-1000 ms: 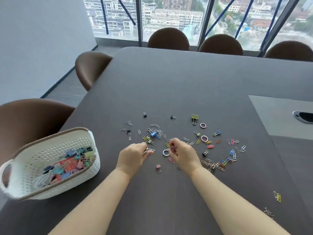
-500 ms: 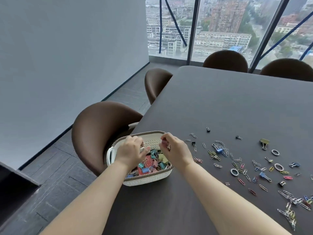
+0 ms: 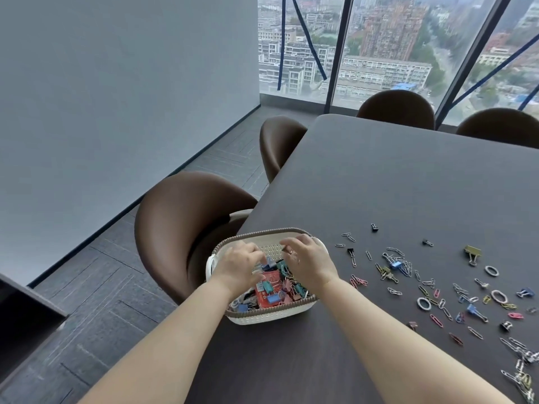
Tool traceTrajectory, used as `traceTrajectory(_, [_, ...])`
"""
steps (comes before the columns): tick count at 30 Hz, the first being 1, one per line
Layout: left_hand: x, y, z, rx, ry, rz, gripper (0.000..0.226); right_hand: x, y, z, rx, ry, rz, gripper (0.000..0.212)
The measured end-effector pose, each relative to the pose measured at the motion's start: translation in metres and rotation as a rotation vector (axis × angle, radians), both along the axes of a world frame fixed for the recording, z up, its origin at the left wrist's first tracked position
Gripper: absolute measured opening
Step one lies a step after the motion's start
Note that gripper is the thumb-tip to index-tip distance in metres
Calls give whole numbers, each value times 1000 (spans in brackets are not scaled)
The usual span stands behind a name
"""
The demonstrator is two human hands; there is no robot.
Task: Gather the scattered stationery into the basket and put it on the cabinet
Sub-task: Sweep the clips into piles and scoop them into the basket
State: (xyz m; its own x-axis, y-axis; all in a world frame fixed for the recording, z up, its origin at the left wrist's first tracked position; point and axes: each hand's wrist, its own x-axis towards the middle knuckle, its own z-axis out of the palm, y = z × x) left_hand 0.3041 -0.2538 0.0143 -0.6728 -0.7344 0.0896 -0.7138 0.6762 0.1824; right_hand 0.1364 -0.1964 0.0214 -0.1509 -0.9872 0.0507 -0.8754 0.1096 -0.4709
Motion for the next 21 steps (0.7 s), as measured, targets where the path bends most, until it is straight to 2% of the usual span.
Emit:
traceTrajectory(4, [0, 5, -2, 64, 88, 34, 18, 0, 1, 1, 6, 15, -9, 22])
traceTrajectory(7, [2, 8, -6, 104, 123, 64, 30, 1, 6, 9, -10, 23, -39, 29])
traceTrajectory(10, [3, 12, -6, 125, 122, 66, 33, 3, 9, 13, -22, 66, -60, 37])
traceTrajectory(15, [6, 21, -4, 150, 144, 112, 36, 3, 6, 14, -48, 60, -40, 31])
traceTrajectory(18, [12, 26, -3, 144, 151, 130, 37, 1, 4, 8, 43, 40, 13, 28])
traceTrajectory(21, [15, 30, -2, 81, 111, 140, 34, -3, 8, 3, 108, 25, 33, 45])
